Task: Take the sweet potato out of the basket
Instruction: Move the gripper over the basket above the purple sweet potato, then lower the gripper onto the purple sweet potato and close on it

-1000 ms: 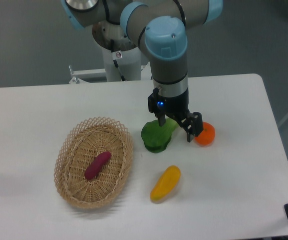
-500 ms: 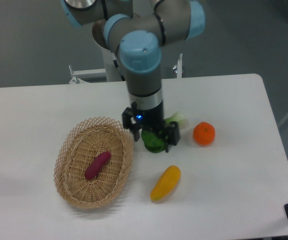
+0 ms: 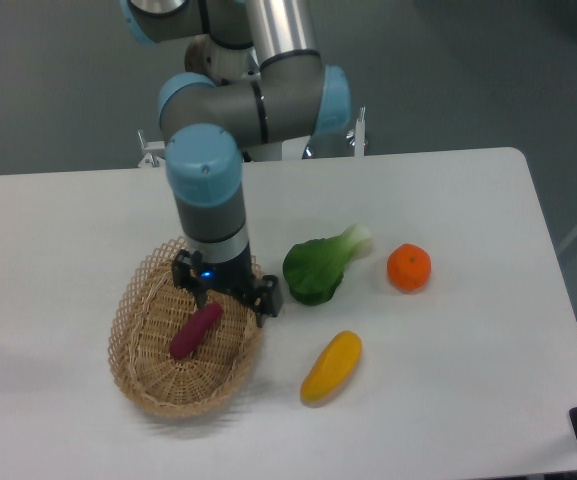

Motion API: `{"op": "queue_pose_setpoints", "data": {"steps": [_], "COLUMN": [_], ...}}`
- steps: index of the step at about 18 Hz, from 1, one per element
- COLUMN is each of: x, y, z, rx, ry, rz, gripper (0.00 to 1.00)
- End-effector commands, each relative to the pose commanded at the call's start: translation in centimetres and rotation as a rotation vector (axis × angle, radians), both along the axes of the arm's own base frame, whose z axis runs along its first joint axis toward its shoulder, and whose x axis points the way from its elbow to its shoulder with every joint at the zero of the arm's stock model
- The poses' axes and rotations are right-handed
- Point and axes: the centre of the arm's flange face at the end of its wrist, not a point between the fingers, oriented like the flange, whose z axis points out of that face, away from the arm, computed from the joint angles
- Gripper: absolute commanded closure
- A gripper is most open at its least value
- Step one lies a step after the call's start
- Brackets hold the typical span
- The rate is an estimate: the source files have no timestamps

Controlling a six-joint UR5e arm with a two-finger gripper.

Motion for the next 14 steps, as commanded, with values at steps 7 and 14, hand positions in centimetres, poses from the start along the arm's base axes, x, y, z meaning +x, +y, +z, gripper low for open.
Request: {"op": "queue_pose_setpoints", "data": {"steps": [7, 14], "x": [1.6, 1.9], "y": [0.4, 0.4], "z": [-4.5, -5.9], "rx": [-0.014, -0.025], "ry": [-0.012, -0.019], "rz": [-0.031, -0.028], "gripper": [0.0, 0.0]}}
